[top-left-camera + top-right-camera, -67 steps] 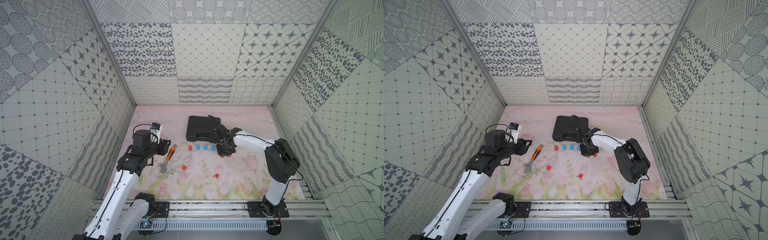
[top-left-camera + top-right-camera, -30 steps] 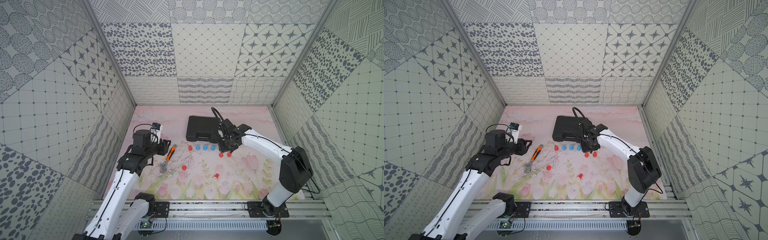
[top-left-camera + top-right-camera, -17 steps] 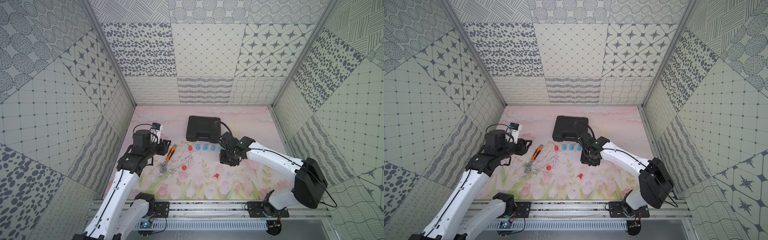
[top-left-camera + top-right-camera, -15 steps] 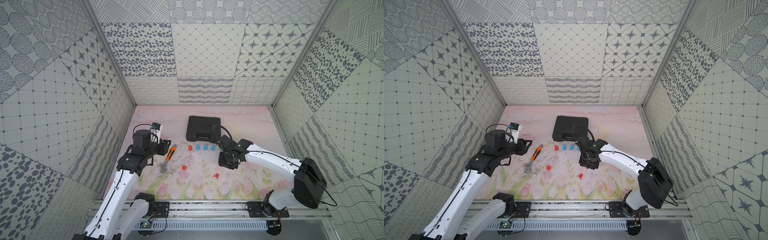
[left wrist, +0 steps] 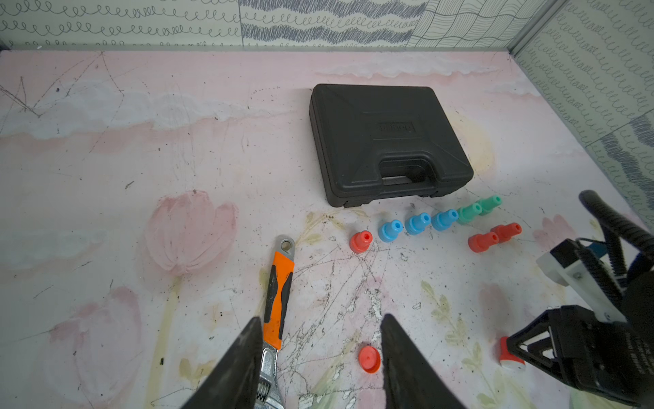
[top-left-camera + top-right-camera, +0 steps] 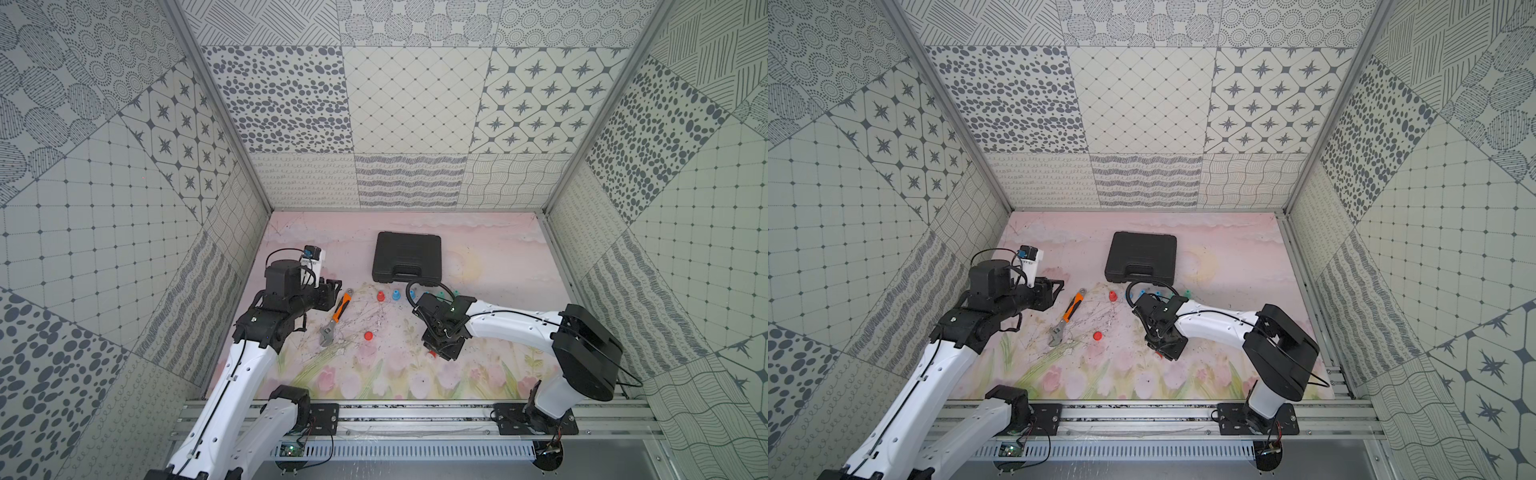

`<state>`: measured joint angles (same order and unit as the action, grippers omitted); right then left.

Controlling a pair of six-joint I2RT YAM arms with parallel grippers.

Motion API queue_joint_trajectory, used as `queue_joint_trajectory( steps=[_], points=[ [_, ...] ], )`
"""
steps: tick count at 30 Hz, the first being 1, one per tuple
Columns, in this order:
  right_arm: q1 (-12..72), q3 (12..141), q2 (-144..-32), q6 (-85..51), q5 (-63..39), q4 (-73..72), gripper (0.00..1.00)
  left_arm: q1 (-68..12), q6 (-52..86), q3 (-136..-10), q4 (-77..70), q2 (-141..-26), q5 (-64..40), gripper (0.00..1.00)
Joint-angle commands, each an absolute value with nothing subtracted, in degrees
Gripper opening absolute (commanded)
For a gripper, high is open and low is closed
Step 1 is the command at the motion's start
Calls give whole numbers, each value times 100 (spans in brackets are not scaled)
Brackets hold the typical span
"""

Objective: Close the stamp cap
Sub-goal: Pick up the stamp from the center of the board.

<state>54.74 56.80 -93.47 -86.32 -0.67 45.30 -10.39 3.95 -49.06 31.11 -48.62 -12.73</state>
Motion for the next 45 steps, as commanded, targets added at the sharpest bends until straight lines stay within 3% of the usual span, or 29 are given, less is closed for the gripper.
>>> queue_joint_trajectory(
  steps=[1,27,36,40,45],
  points=[
    [5504,5565,-9463,-9029,-7,4278,37,-1019,318,-4915,3090,-4860,-1329,54],
    [5493,5213,-9536,-9360,-89,3755,17,-1014,317,-4895,3065,-4904,-1325,54],
    [5288,5301,-8734,-9430,281,3371,13,-1071,827,-4758,2368,-5143,-2341,54],
    [5148,5464,-8336,-9457,550,3110,12,-1350,1332,-4711,1966,-5321,-2746,54],
    [5039,5770,-8024,-9489,800,2777,11,-2277,1683,-4828,1591,-5529,-2449,54]
  ],
)
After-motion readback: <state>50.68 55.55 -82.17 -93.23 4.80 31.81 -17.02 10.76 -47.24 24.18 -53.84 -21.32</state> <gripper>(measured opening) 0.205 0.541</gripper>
